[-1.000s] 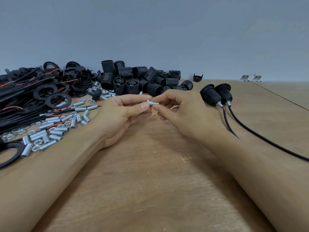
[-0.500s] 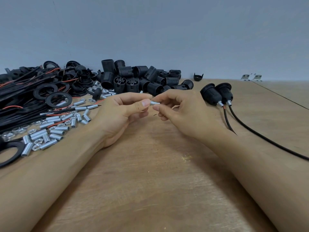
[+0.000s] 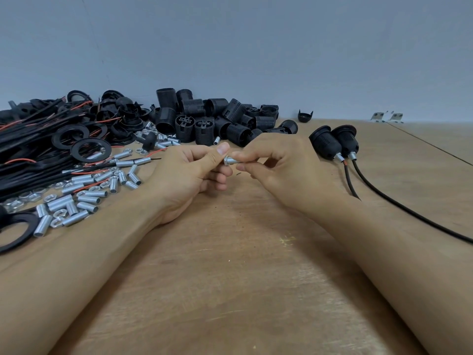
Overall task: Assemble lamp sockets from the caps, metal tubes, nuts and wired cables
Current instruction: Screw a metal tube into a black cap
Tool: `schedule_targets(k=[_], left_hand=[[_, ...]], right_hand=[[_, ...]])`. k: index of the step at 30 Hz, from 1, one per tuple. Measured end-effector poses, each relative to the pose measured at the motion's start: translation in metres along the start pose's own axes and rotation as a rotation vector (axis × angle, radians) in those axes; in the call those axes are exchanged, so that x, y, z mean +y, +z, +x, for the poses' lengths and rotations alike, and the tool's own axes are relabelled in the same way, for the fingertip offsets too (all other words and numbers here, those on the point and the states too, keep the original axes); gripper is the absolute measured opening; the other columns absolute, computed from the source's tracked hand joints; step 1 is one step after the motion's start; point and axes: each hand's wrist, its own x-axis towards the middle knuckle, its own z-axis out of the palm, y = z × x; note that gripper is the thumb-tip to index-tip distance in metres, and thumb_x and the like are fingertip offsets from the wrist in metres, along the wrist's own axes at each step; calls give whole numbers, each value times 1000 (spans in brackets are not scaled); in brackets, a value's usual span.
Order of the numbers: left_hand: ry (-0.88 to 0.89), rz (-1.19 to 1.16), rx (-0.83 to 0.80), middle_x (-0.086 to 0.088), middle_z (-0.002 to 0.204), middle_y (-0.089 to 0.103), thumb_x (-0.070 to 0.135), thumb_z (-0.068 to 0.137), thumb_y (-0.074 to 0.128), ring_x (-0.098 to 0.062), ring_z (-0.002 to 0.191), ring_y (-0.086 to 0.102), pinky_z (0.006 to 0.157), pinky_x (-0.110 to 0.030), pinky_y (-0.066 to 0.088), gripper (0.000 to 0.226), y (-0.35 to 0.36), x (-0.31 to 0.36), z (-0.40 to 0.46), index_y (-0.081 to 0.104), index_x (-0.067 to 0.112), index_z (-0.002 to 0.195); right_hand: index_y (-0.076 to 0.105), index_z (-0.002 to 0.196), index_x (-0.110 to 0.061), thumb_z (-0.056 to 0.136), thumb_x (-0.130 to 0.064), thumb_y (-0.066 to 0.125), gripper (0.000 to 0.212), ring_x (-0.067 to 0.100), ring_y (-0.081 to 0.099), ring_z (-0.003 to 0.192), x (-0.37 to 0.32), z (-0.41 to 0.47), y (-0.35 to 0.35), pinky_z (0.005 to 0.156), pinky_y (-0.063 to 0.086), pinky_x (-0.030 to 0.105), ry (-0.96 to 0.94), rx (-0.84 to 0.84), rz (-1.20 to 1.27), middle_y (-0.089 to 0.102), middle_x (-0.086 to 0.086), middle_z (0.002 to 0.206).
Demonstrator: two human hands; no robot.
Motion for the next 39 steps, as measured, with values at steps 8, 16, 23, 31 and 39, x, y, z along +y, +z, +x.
schedule_targets(k=[8, 16, 23, 31, 39], left_hand=[[16, -64, -12, -6, 67, 68, 27, 79, 67, -12, 61, 62, 60, -21, 55, 24, -2, 2, 0, 74, 5, 86], [-43, -60, -13, -6, 67, 68, 29, 79, 69, -9, 57, 61, 56, -20, 54, 21, -1, 3, 0, 78, 11, 72], [-35, -97, -26, -5, 68, 69, 26, 79, 69, -9, 57, 61, 57, -20, 54, 20, -2, 3, 1, 77, 9, 72], [-75, -167, -31, -9, 87, 76, 14, 75, 73, -10, 74, 70, 69, -22, 58, 18, -6, 3, 3, 78, 5, 89], [-107, -189, -38, -10, 82, 75, 15, 75, 68, -7, 67, 68, 66, -20, 58, 23, -7, 2, 2, 75, 1, 92]], right_hand=[[75, 99, -23, 83, -8, 76, 22, 8, 67, 69, -4, -1, -4, 67, 55, 27, 67, -30, 88, 70, -12, 78], [78, 88, -2, 84, 1, 73, 7, 28, 64, 65, -2, 1, 0, 59, 50, 44, -126, -8, -69, 68, 12, 74], [76, 94, -12, 86, -10, 74, 9, 12, 69, 73, -4, -2, 1, 70, 59, 27, 189, -82, 253, 71, -13, 79], [72, 88, -4, 87, -9, 73, 5, 17, 69, 60, 0, 0, 2, 57, 57, 26, 495, -63, 495, 71, 8, 68], [73, 95, -12, 88, -14, 73, 7, 14, 69, 71, -3, -3, 0, 50, 58, 33, 236, -88, 180, 70, -2, 78]])
